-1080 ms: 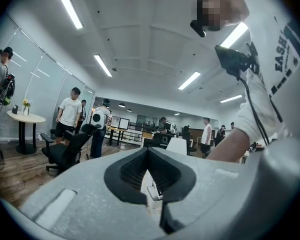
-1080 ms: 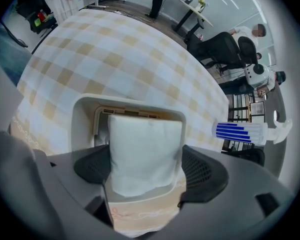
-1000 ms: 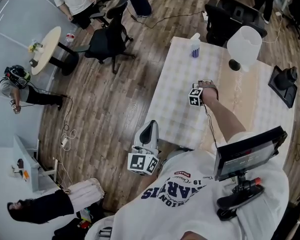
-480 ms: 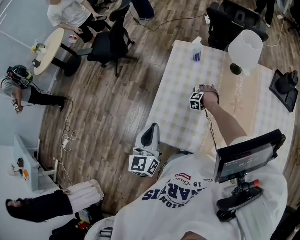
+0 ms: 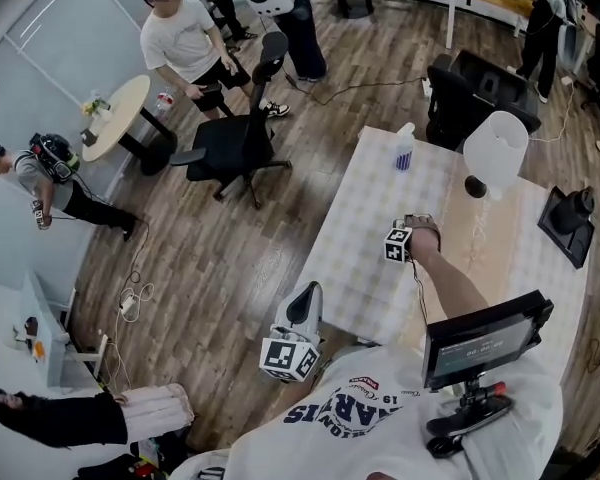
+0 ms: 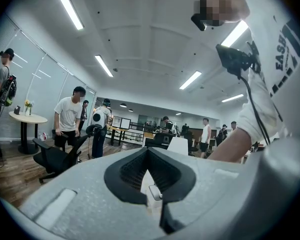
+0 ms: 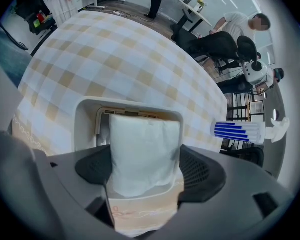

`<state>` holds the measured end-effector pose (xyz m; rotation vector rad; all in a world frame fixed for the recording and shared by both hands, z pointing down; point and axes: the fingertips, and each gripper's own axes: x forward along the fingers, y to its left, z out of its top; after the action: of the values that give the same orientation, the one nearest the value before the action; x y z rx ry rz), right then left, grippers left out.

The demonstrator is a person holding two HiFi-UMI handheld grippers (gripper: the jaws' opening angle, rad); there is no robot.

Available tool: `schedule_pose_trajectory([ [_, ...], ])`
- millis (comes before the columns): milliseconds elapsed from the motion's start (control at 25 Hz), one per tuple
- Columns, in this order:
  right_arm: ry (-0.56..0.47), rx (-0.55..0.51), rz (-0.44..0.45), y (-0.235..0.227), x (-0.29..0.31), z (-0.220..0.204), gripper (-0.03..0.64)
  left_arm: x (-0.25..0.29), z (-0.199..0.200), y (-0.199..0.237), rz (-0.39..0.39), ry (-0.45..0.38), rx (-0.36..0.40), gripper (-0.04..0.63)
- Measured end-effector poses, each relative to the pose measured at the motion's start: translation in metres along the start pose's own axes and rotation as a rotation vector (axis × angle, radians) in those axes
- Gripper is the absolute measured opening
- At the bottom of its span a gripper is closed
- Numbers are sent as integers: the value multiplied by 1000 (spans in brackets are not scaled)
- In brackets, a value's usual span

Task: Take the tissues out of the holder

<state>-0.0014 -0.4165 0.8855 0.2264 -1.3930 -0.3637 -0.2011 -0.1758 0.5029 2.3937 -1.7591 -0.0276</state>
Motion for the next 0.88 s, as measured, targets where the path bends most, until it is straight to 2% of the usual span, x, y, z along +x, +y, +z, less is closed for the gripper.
schedule_pose_trajectory([
  [360,-29,50,-17,3,-22,-12,393,-12,-6,-1,2,0,-7,2],
  [880,-93,99,-101,-13,-56,-27,350,8,-18,-16,-80,-8,-7,2],
])
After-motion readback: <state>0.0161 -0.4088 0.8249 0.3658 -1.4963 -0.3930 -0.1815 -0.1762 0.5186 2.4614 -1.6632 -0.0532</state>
